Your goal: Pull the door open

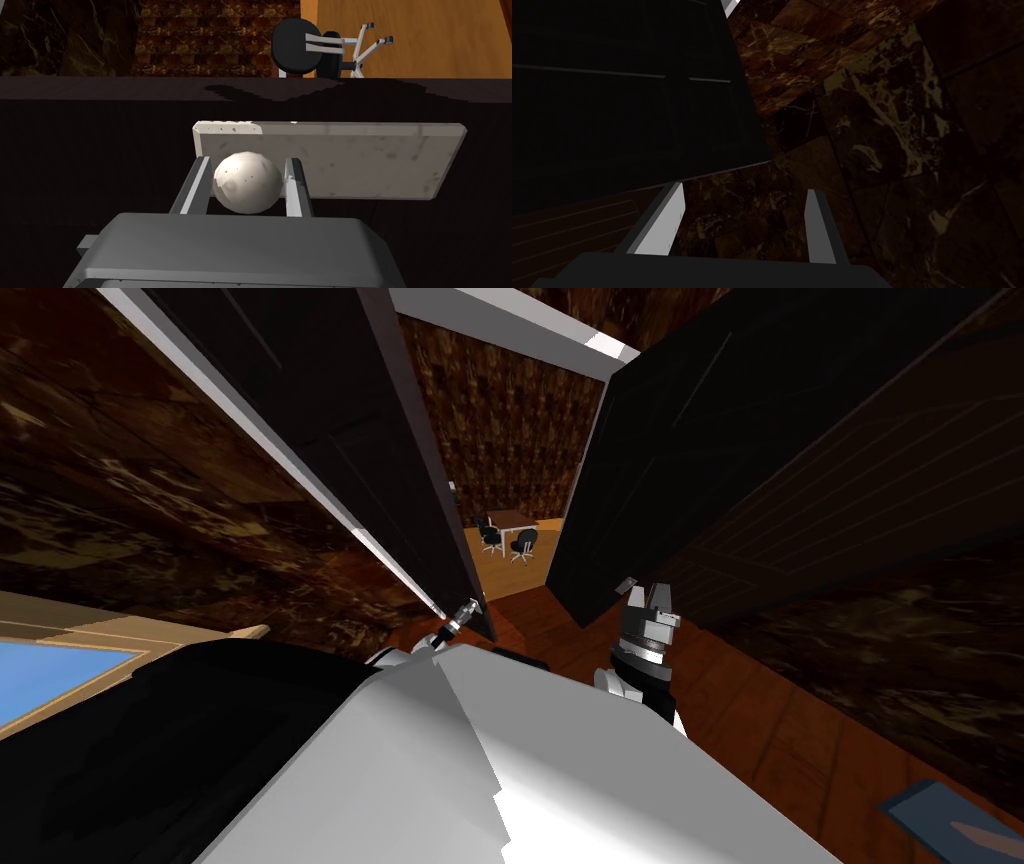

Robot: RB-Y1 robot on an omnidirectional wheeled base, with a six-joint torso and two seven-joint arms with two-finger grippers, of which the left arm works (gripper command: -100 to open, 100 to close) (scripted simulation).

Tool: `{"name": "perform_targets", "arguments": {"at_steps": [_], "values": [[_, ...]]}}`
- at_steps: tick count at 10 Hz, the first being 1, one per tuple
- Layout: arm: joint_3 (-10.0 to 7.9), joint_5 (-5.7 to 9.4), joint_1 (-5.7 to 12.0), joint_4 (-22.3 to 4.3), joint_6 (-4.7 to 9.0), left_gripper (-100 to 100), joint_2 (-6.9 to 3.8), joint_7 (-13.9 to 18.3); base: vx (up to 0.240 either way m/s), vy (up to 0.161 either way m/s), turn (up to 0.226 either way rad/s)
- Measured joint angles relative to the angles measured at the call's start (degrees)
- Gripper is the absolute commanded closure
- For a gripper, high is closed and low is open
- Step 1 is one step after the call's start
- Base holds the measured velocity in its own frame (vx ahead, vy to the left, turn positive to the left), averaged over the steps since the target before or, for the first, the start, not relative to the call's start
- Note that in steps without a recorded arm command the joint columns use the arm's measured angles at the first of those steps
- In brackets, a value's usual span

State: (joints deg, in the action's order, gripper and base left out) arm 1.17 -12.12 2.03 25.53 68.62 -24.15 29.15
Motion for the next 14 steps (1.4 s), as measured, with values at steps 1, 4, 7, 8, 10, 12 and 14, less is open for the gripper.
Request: {"name": "perform_targets", "arguments": {"at_steps": [1, 4, 7, 8, 10, 12, 14], "values": [[0.04, -0.15, -0.37, -0.1, 0.5, 100, -0.1, 0.1, -0.089, 0.041, -0.012], [0.18, -0.53, -0.26, -2.8, 3.33, 100, -0.59, 0.2, -0.154, 0.074, -0.138], [0.3, -0.9, -1.62, -1.9, 3.97, 100, -1.17, 0.9, -0.1, 0.053, -0.065], [0.28, -0.99, -0.99, -3.7, 5.31, 100, -1.38, 0.9, -0.187, 0.096, -0.194], [0.29, -1.19, -1.13, -4.5, 6.94, 100, -1.81, 1.1, -0.076, 0.035, -0.028], [0.29, -1.32, -1.28, -4.6, 6.87, 100, -1.83, 1.1, -0.151, 0.085, -0.164], [0.23, -1.49, -1.07, -4.5, 7.05, 100, -1.84, 1.2, -0.185, 0.075, -0.146]]}}
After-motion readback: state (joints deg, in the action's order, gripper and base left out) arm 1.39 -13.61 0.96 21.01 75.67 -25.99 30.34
